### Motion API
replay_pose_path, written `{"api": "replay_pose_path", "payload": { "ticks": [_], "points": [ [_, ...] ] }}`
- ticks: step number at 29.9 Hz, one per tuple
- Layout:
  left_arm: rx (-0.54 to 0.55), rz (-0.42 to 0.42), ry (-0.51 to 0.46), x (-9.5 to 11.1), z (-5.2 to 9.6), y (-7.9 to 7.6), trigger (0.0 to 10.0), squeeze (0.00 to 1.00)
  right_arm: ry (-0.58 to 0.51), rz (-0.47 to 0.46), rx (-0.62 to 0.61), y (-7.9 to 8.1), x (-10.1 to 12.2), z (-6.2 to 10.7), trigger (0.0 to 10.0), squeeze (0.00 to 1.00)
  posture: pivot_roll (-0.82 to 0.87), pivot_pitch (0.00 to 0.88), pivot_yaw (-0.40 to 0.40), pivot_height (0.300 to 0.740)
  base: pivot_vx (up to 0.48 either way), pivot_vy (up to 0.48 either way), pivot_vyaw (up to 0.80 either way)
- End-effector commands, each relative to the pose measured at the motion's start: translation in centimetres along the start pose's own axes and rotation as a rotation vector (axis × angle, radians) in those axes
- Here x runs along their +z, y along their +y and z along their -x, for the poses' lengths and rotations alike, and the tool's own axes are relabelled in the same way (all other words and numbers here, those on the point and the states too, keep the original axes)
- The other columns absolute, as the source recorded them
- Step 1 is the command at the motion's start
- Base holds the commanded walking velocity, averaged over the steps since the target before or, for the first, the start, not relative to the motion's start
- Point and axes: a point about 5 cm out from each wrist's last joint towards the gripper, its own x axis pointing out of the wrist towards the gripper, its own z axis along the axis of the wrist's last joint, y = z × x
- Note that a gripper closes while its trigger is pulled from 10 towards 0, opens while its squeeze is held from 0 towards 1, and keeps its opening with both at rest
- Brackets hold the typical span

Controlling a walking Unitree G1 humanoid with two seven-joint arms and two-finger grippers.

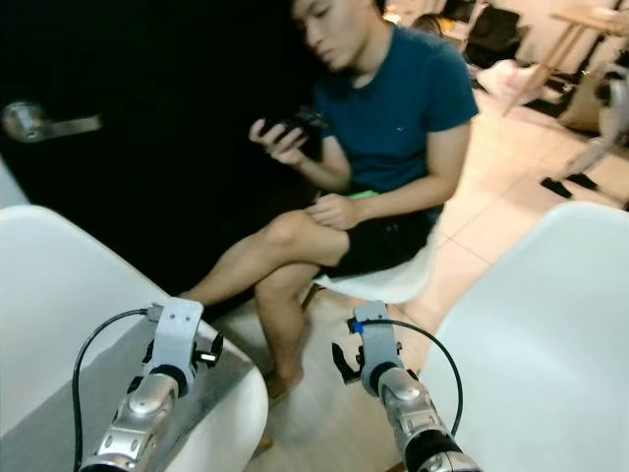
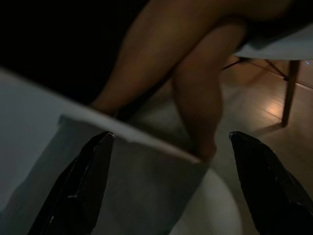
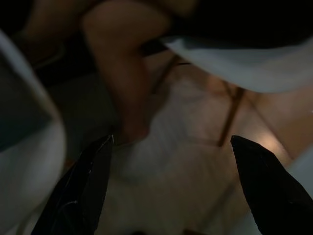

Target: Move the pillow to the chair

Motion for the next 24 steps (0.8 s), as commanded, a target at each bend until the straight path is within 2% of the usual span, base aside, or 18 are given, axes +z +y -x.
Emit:
{"api": "replay_pose_path", "payload": {
  "ticks": [1,12,19,24],
  "points": [
    [-0.013,-0.007,0.007,-0.2,0.0,-0.2,10.0,0.0,0.026,-0.004,-0.007,-0.1,-0.6,0.2,10.0,0.0,0.06,0.041,-0.044,0.74,0.0,0.0,-0.8],
    [-0.007,0.006,0.006,-0.1,-0.1,-0.3,10.0,0.0,0.038,0.009,-0.005,-0.4,-0.5,0.1,10.0,0.0,0.06,0.042,-0.048,0.74,0.0,0.0,-0.8],
    [-0.001,0.011,0.0,0.4,-0.6,-0.2,10.0,0.0,0.047,-0.003,-0.03,-1.1,-0.2,0.1,10.0,0.0,0.07,0.031,-0.044,0.74,0.0,0.0,-0.8],
    [-0.002,0.001,-0.001,0.6,-0.8,0.4,10.0,0.0,0.038,-0.029,-0.048,-0.9,0.1,-0.1,10.0,0.0,0.07,0.037,-0.008,0.74,0.0,0.0,-0.8]
  ]
}}
